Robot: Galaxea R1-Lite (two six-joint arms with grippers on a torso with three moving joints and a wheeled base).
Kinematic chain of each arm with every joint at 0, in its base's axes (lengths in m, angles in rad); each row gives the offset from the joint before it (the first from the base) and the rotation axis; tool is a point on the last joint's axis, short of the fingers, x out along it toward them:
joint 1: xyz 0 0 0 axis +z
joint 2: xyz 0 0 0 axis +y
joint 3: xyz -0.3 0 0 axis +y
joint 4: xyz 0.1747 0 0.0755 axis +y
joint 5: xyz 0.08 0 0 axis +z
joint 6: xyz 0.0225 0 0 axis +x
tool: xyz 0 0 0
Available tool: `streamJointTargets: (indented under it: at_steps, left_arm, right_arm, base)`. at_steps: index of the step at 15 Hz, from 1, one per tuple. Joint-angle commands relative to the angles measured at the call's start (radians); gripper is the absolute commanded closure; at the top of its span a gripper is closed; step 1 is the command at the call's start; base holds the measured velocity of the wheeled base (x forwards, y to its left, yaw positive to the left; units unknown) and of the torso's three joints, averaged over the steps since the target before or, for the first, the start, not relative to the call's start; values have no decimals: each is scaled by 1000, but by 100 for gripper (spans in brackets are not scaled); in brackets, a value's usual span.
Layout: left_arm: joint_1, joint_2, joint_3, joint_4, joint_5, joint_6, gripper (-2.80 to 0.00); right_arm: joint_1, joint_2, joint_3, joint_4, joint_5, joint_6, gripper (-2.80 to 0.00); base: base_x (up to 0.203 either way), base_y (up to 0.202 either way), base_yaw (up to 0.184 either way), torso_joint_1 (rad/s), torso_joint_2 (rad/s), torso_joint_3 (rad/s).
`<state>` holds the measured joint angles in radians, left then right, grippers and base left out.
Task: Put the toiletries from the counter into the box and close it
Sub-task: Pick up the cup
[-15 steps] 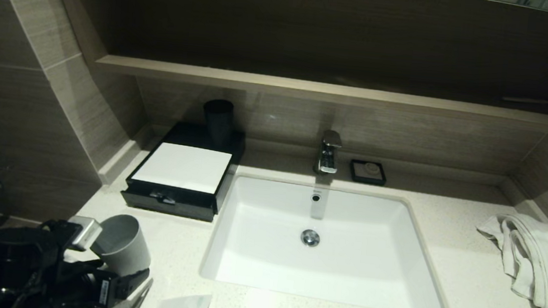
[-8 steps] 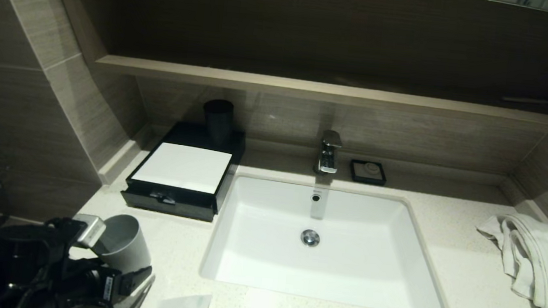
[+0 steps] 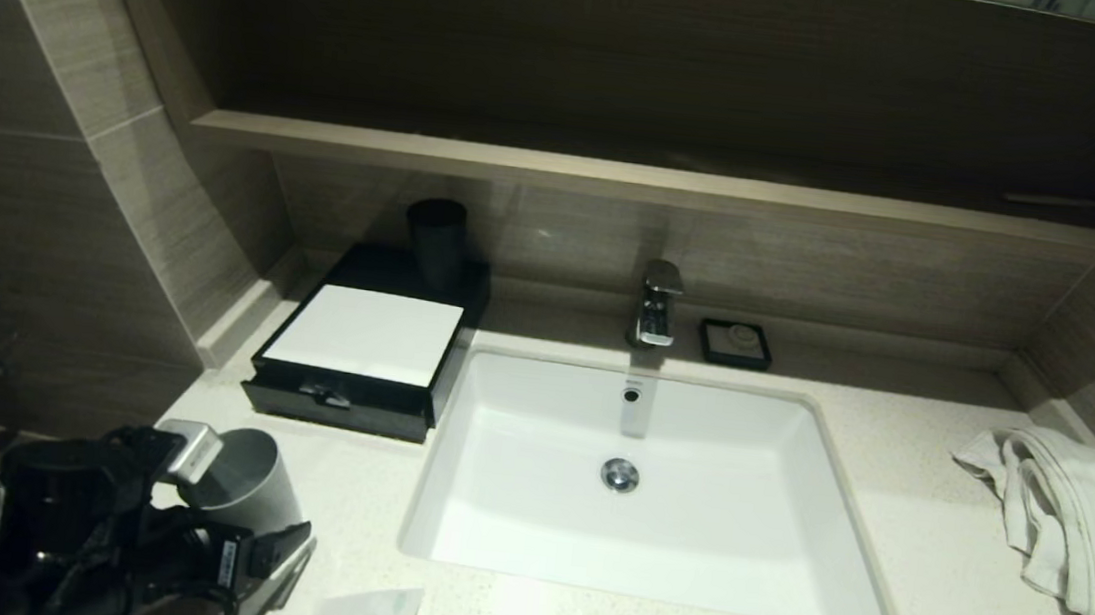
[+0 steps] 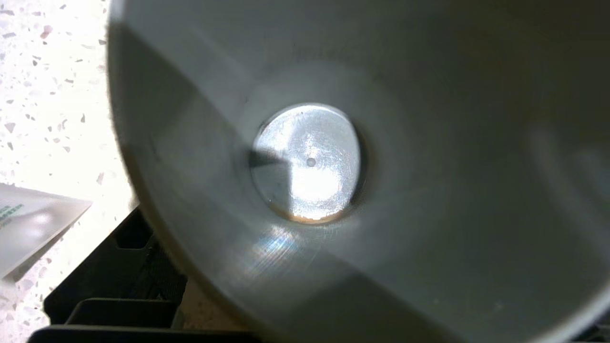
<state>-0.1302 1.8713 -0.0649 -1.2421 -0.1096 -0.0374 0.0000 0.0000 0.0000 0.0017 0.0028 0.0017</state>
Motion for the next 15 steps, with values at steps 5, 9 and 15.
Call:
streamJointTargets:
  at_steps: [5,9,15]
  left_arm:
    - [1,14,-20,-2,1,-5,-280]
    - [3,17,-38,3,1,-6,-280]
    - [3,37,-39,3,4,-7,-280]
  right_arm:
    - [0,0,0,0,0,0,0]
    - [0,0,0,0,0,0,0]
    - [0,0,0,0,0,0,0]
  base:
    - [0,0,0,0,0,0]
    - [0,0,0,0,0,0]
    - [0,0,0,0,0,0]
